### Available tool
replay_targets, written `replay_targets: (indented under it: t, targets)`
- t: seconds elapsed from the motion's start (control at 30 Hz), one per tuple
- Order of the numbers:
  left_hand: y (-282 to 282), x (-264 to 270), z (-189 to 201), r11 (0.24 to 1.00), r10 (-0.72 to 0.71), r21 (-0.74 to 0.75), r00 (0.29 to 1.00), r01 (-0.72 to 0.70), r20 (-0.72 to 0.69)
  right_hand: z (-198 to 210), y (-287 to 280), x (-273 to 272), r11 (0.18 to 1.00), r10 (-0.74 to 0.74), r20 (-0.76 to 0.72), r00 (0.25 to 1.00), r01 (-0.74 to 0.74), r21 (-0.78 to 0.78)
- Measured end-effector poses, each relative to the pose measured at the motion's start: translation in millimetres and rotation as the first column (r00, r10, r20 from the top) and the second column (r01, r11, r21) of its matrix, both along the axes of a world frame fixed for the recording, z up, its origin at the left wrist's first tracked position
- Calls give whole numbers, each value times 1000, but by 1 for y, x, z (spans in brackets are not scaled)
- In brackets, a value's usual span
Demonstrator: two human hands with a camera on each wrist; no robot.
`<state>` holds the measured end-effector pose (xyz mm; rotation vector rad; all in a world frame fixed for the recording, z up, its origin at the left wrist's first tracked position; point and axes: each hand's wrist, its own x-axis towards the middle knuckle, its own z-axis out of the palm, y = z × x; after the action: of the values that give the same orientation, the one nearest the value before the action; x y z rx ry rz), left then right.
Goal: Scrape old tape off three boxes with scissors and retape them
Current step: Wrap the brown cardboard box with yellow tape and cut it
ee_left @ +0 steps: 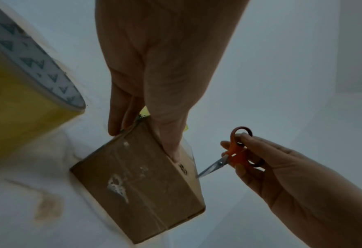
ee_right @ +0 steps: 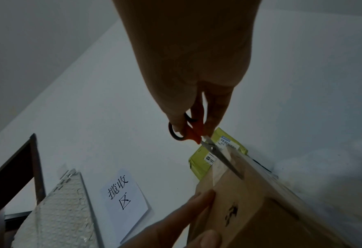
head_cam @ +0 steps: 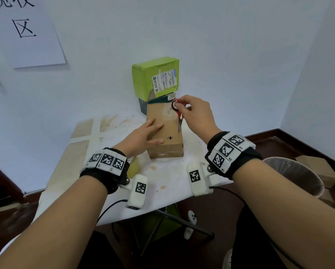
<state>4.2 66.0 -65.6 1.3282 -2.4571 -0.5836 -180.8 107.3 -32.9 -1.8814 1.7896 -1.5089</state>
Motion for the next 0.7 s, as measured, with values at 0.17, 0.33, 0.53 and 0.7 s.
replay_targets:
  t: [0.17,0.33,0.53,0.7]
  targets:
    - [4,3,-6,1000,5,16,998,-4,-66,-3,3,7,998,67,86,994,-66,-24]
    - [5,4,-8,999,8,36,993,-4,-117,-13,8,12,995,97,100,990,-94,-35]
    - [6,4,-8,999,5,33,992,-1,-130,-24,9,14,997,73,35,997,-73,-8]
    - [6,4,-8,999,7,34,991,-2,-132,-29,9,15,996,72,35,997,-74,43]
